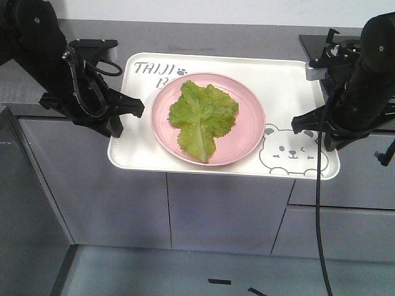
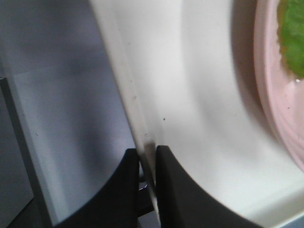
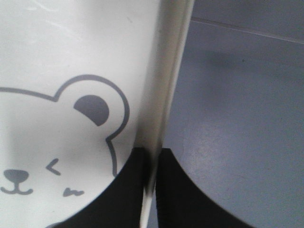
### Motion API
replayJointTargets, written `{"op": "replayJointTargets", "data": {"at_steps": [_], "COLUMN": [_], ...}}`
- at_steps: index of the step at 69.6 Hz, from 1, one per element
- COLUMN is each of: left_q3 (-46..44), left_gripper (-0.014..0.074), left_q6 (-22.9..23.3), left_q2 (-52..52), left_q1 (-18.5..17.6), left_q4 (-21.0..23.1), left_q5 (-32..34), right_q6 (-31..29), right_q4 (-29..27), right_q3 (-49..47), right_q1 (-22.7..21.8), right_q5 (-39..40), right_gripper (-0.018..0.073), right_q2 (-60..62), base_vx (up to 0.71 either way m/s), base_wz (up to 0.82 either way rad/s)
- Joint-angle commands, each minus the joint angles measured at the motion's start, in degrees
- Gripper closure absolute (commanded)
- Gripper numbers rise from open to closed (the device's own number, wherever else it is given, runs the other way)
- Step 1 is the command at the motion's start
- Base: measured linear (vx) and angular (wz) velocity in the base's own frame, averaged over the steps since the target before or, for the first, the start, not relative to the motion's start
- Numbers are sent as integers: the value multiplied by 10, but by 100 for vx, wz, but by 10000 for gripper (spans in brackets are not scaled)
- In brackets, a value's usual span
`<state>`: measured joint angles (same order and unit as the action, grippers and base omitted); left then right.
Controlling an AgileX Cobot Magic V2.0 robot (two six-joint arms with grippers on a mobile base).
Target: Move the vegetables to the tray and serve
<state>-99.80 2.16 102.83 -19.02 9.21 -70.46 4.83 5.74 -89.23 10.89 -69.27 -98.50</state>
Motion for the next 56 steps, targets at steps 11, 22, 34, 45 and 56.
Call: {"op": "replayJointTargets", "data": {"at_steps": [11,22,34,45,56], "left_q3": [-22,-22,-22,-22,-22], "left_gripper": [602,602,602,602,602], "left_q6": [-15,-15,-15,-15,-15], "left_q2": [-33,-33,-33,-33,-33], "left_q1": [-13,-13,-13,-13,-13], "left_q4": [86,86,86,86,86], "left_q5": [47,47,47,47,47], "right_q6": [-21,-21,-21,-21,-21], "right_q4": [-52,-52,-52,-52,-52], "right_q3": [-18,-18,-18,-18,-18], "right_q1": [10,10,10,10,10], "right_q5": [40,40,40,40,40], "right_gripper": [569,569,569,569,569], "right_q2": [32,32,32,32,32], "base_vx": [6,8,9,10,11], "base_wz": [3,2,1,1,1]}}
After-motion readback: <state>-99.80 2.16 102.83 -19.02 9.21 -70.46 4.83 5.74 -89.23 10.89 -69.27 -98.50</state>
